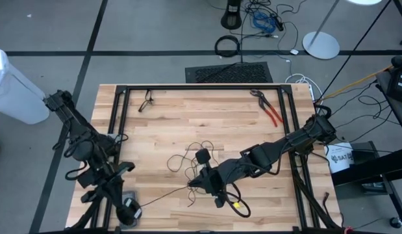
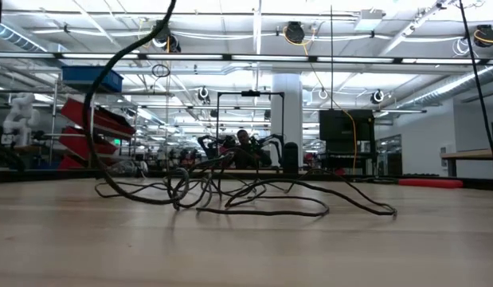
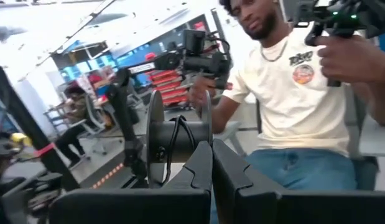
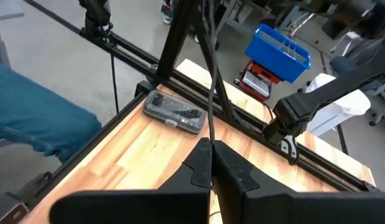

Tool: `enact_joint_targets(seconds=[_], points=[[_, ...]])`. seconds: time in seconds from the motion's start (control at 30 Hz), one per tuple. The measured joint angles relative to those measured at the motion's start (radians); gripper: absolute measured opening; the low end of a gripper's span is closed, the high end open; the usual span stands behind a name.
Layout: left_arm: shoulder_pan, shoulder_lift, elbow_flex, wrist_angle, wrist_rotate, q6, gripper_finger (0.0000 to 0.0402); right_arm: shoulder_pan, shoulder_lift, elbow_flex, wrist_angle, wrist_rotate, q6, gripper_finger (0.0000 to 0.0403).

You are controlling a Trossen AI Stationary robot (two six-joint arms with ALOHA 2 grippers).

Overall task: Coil cords
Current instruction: Uncoil the black cable wire from the spool

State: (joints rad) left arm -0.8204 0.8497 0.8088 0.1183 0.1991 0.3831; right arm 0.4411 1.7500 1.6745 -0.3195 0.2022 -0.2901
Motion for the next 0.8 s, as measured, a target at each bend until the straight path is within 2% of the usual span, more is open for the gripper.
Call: enact_joint_targets(seconds=[0.57, 0.8], points=[[0.006, 0.134, 0.0, 0.115, 0.015, 0.07, 0.0, -0.111, 0.068, 0.0, 0.012, 0.001, -0.008, 0.0], [0.041, 0.207, 0.0, 0.157, 0.015, 0.068, 0.0, -0.117, 0.068, -0.001, 0.145, 0.005, -0.064, 0.0]])
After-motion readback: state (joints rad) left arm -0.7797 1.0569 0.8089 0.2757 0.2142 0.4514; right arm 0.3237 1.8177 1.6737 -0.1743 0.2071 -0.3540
